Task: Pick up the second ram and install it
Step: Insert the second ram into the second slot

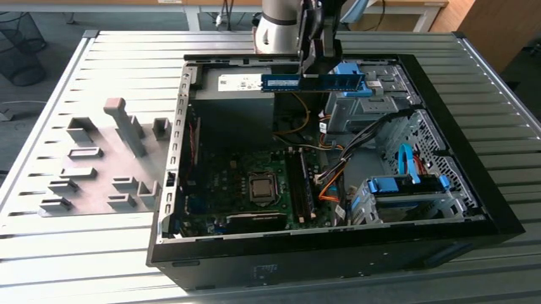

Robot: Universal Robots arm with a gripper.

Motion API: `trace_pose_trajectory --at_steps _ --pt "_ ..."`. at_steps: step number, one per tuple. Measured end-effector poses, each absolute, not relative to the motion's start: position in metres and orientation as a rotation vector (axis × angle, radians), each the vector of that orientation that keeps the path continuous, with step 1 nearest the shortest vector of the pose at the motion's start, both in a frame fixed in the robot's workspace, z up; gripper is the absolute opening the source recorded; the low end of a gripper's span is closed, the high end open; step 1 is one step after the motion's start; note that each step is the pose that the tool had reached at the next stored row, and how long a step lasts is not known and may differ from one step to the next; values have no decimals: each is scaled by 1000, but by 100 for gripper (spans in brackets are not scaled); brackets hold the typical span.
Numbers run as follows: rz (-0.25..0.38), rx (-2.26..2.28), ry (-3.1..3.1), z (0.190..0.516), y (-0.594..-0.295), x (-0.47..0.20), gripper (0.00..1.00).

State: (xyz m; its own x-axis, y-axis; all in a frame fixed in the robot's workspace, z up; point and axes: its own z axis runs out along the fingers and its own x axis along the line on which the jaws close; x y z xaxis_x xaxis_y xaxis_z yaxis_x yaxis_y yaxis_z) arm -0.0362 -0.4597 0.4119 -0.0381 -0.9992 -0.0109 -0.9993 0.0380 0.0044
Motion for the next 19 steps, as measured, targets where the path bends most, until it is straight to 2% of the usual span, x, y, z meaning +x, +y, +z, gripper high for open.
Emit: trace_pose_trajectory --at_steps 19 --pt "14 -1983 2431 410 -460 -36 14"
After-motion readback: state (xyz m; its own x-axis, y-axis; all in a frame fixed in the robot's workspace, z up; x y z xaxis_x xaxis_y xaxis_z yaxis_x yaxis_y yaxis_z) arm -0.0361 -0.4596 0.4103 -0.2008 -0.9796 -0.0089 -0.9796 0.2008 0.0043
